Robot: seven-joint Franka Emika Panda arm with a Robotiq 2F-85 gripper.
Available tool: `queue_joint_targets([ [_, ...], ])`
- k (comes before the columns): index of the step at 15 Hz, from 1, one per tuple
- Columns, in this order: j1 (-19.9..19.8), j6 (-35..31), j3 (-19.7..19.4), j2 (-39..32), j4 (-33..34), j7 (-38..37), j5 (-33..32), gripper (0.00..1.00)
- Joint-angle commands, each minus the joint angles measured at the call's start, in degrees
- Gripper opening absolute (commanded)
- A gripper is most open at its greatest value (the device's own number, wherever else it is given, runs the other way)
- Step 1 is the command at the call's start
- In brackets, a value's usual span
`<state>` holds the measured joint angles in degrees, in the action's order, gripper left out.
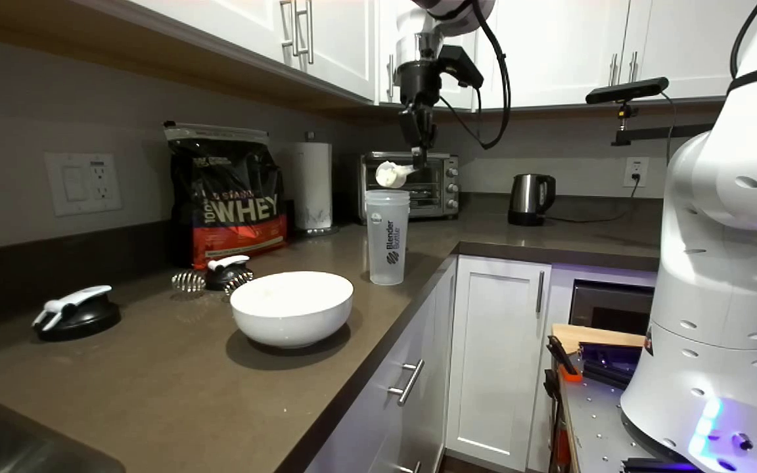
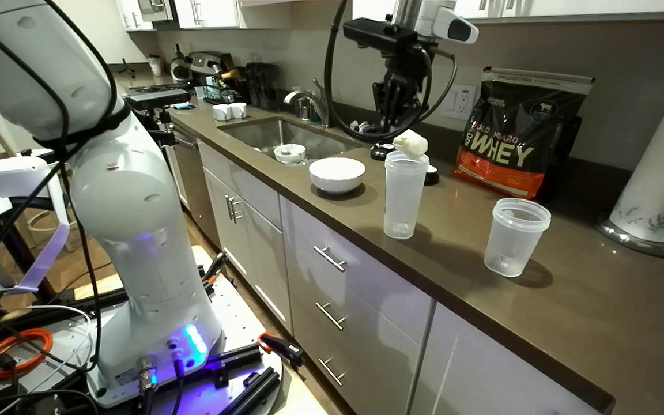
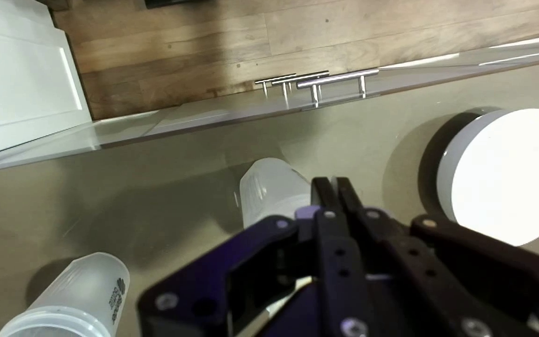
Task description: Take one scoop of the contents in the white bowl and put into the clear cup at the left
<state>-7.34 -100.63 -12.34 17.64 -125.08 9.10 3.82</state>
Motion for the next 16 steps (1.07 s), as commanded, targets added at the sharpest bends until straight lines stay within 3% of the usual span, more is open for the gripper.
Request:
queue_joint_targets([
  [1, -0.5, -1.9, 1.1, -1.0, 0.4, -0.8, -1.3, 0.01],
  [16, -0.1, -4.1, 4.1, -0.4, -0.3, -2.6, -8.9, 0.01],
])
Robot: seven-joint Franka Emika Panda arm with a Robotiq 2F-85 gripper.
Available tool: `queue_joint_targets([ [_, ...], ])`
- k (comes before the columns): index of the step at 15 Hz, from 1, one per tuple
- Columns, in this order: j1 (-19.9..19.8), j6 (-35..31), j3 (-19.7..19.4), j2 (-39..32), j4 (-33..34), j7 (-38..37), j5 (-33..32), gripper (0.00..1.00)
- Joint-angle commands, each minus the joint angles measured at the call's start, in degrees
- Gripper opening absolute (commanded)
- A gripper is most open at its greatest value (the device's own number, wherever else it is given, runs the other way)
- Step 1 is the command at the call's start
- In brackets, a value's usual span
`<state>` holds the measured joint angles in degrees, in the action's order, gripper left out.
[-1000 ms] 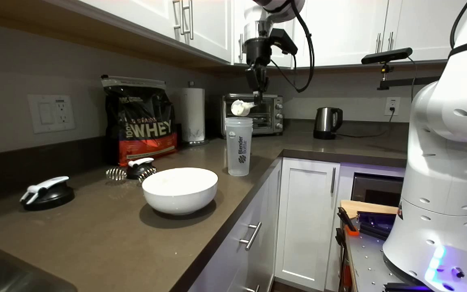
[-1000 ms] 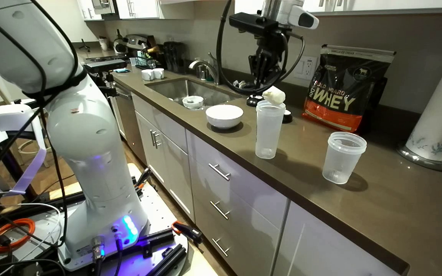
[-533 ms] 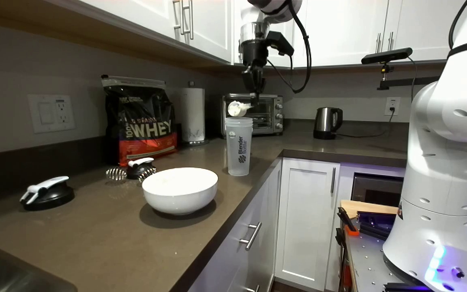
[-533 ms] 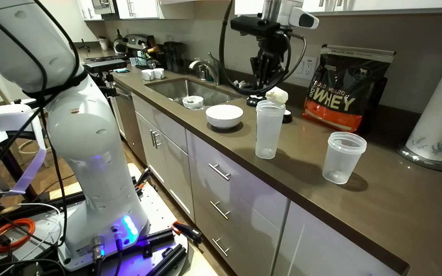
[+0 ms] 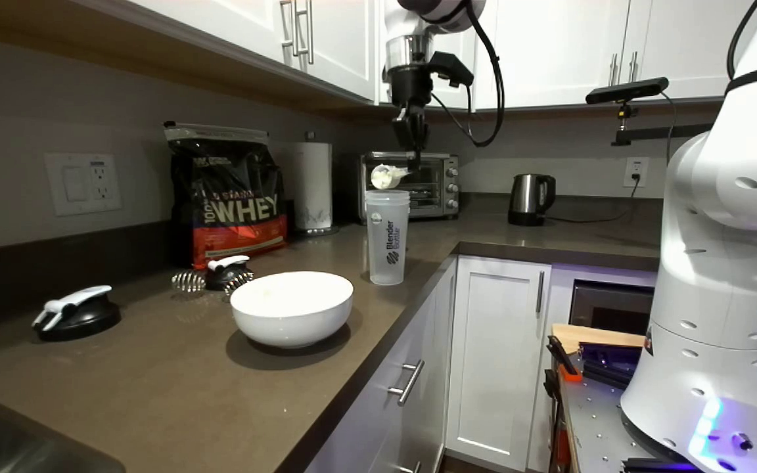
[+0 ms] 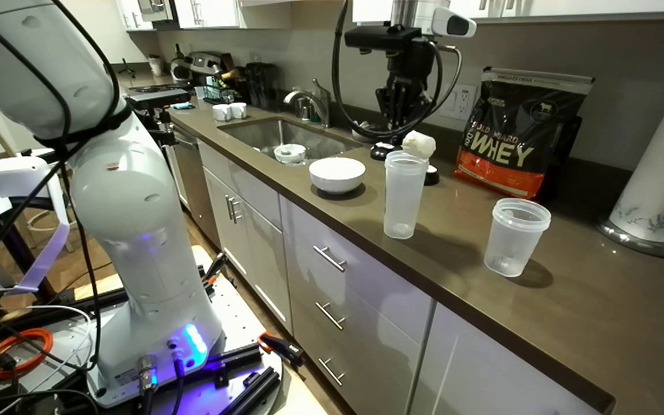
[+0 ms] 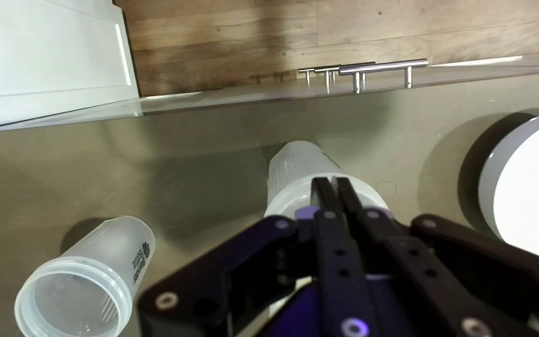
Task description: Take one scoop of the contents in the white bowl and put into the clear cup at the left
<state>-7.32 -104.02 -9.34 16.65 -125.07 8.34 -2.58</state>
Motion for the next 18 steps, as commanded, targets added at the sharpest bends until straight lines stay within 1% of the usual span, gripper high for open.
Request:
queue_joint_targets([
  [1, -0.1, -0.7, 1.3, 0.7, -0.4, -1.9, -3.0, 0.01],
  [10, 0.2, -0.5, 3.1, 1.8, -1.0, -2.9, -7.0, 0.01],
  [18, 0.4, 0.0, 3.9, 3.6, -2.5, -2.9, -8.2, 0.01],
])
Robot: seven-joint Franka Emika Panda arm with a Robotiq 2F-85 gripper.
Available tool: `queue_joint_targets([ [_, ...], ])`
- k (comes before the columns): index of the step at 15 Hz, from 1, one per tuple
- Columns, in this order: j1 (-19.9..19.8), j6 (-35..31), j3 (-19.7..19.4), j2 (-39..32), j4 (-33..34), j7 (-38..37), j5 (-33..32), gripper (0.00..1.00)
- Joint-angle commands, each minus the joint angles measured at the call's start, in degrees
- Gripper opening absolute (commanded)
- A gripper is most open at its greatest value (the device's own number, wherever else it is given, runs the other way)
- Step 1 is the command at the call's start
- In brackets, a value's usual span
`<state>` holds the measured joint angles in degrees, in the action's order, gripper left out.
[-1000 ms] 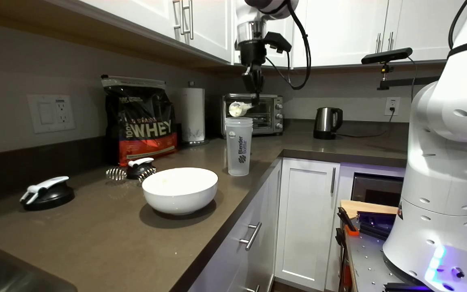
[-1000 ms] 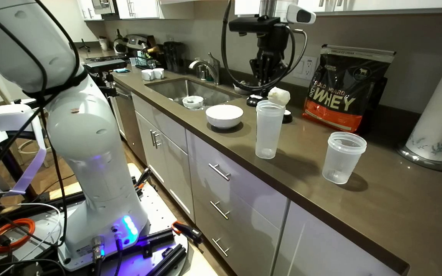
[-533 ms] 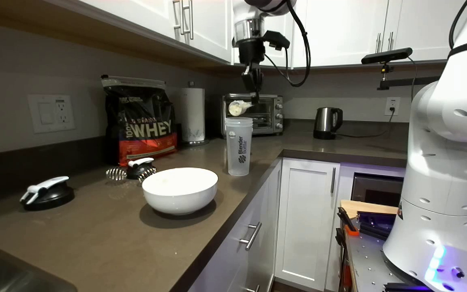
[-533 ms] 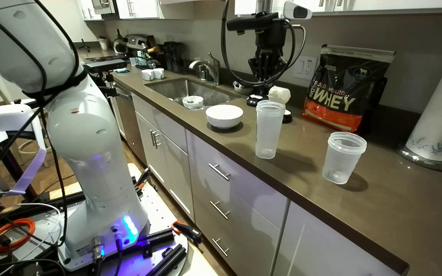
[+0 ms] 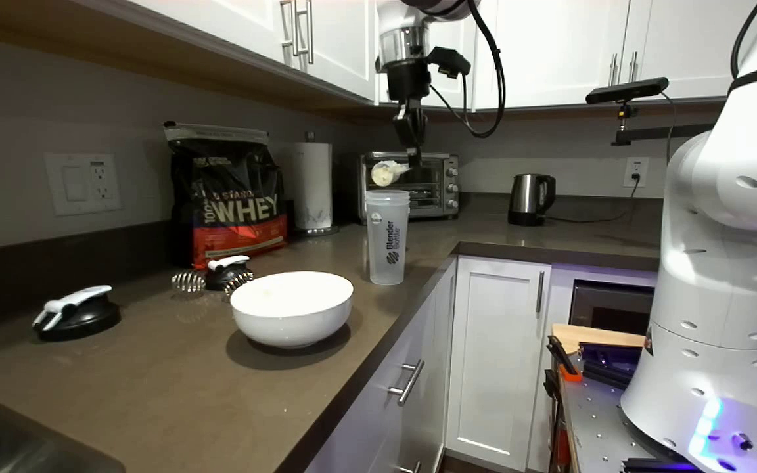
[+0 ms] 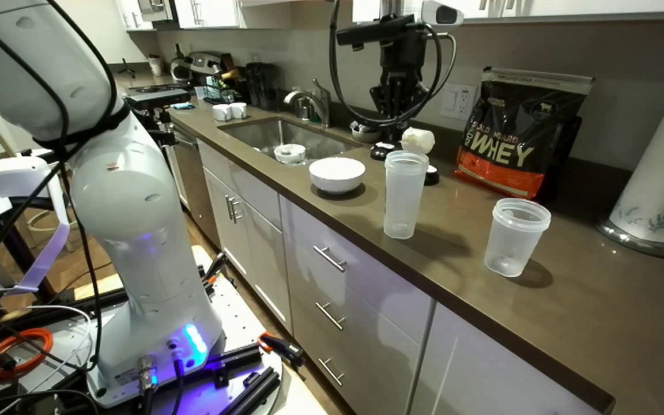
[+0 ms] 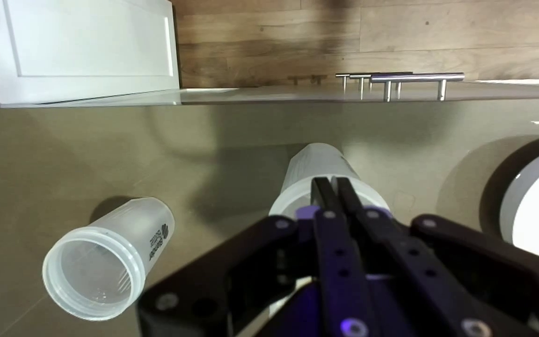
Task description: Take one scoop of the contents in the white bowl and put into the clear cup at the left
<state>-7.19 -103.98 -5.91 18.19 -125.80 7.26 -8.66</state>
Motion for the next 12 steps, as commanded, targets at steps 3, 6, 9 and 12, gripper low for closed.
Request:
queue_joint_targets([
  [3, 0.2, 0.0, 0.9, 3.0, -2.9, -2.1, -3.0, 0.01],
  [6, 0.5, 0.2, 0.2, 1.8, -2.0, -0.9, -2.4, 0.04],
  [9, 0.6, 0.2, 0.4, 2.4, -2.5, -1.1, -3.1, 0.04],
  [12, 0.6, 0.2, 0.4, 2.5, -2.6, -1.1, -3.1, 0.04],
])
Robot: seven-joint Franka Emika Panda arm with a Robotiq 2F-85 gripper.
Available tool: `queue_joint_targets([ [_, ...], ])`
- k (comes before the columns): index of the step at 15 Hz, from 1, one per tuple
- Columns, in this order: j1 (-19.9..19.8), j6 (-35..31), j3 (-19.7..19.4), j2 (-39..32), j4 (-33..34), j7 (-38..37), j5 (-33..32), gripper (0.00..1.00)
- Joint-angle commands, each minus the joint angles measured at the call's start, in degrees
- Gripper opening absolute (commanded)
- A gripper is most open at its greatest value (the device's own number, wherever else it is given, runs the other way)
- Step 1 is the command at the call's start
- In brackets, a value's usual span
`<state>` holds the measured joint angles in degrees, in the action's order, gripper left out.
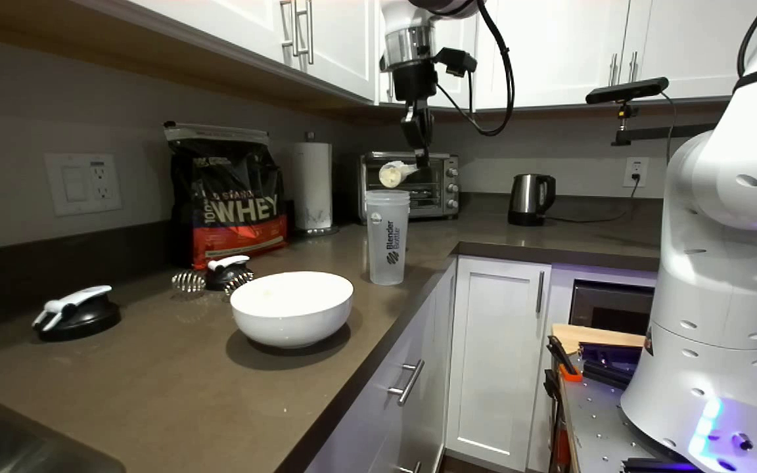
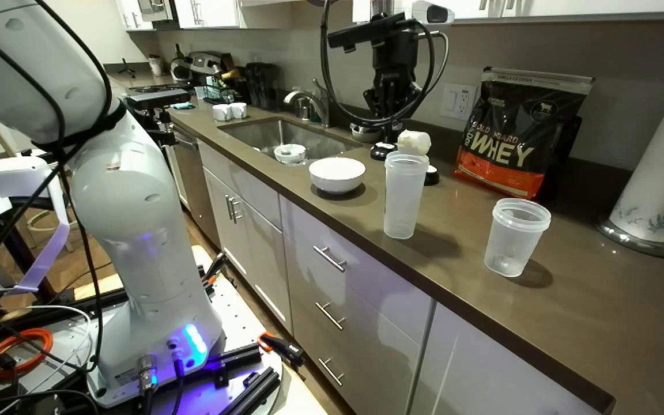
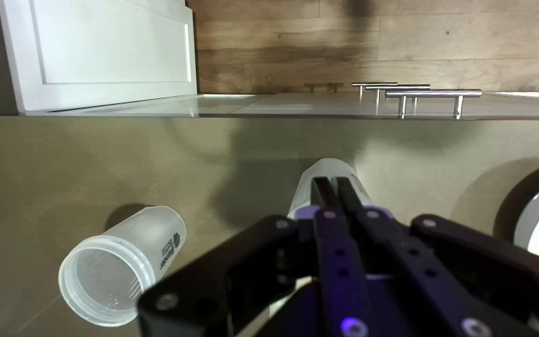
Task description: Take one scoop of the contents in the white bowl and put into the clear cup at the left
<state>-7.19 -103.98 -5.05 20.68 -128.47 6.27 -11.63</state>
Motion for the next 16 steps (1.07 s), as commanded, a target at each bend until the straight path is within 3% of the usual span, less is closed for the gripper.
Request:
queue_joint_targets([
  [1, 0.6, 0.2, -0.5, 0.0, 0.1, -0.1, -0.1, 0.04],
  [16, 1.1, -0.2, 0.7, -0.2, 0.2, -1.0, -2.5, 0.01],
])
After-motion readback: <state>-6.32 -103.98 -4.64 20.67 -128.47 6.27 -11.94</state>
